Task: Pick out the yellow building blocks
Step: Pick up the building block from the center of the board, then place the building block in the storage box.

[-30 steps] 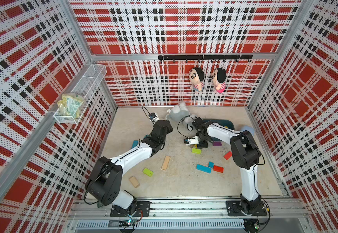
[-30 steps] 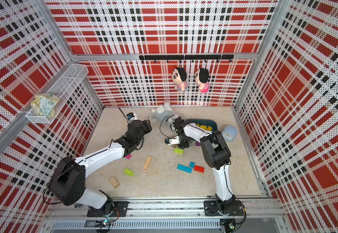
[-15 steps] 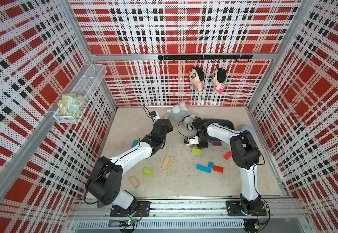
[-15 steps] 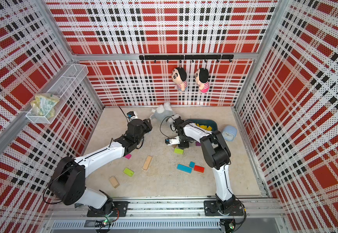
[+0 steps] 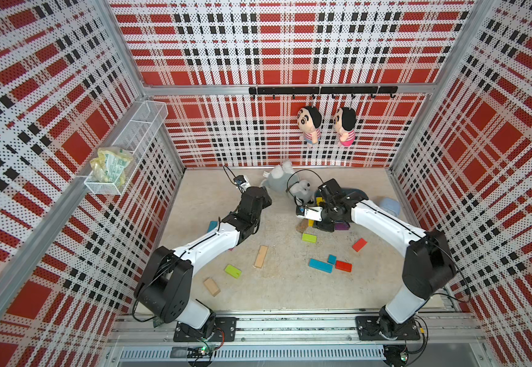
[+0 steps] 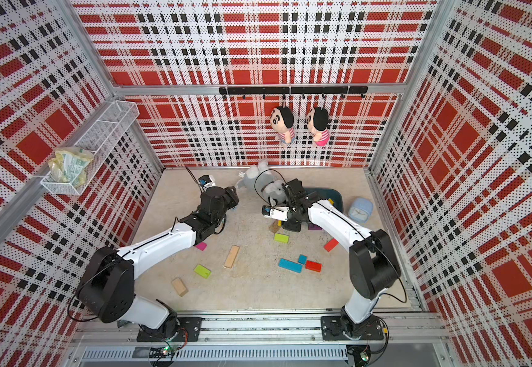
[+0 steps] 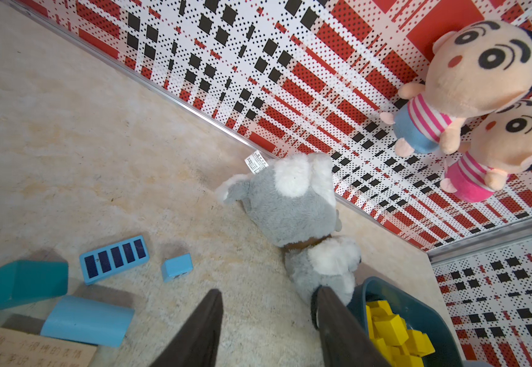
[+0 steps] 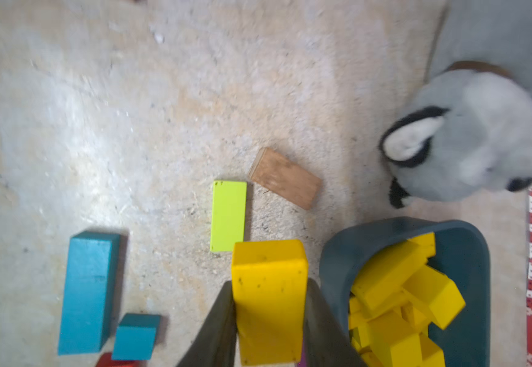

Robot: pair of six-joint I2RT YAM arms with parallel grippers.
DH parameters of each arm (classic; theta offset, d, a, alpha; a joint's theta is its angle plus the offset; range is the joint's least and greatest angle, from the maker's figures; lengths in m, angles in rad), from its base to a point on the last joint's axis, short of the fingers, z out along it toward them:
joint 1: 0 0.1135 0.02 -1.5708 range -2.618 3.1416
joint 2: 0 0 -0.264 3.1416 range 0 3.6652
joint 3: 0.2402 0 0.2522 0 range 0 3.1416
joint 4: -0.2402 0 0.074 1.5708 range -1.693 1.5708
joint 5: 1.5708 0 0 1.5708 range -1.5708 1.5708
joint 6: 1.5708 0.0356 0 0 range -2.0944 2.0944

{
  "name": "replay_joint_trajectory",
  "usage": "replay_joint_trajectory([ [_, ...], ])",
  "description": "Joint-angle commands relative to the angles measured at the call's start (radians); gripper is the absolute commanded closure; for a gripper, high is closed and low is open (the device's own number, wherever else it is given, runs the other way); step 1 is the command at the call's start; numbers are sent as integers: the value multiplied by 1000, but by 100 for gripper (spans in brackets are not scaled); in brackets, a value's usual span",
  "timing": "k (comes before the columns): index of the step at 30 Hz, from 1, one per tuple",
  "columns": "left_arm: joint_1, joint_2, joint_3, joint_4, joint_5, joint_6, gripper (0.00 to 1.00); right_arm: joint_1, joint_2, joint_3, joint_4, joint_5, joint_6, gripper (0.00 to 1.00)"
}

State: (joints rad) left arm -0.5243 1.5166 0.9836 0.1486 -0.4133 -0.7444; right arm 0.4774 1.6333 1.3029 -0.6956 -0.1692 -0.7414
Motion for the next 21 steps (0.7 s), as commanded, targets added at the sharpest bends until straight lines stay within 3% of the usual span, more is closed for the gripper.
replay_joint_trajectory([
  [1, 12, 23, 30, 4, -17, -14, 48, -71, -78, -77, 255, -30, 380, 89],
  [5, 16, 33, 32, 3, -21, -24, 48, -125, -131, -163, 381, 97, 695, 93],
  [8, 18, 38, 31, -11, -34, -35, 48, -183, -127, -187, 373, 229, 928, 97],
  [11, 21, 45, 29, -36, -45, -53, 48, -250, -116, -221, 376, 274, 1079, 97],
  [15, 24, 49, 23, -49, -50, -67, 49, -308, -67, -242, 418, 249, 1156, 94],
  [21, 25, 49, 23, -62, -66, -76, 48, -319, 39, -190, 443, 211, 1160, 89],
])
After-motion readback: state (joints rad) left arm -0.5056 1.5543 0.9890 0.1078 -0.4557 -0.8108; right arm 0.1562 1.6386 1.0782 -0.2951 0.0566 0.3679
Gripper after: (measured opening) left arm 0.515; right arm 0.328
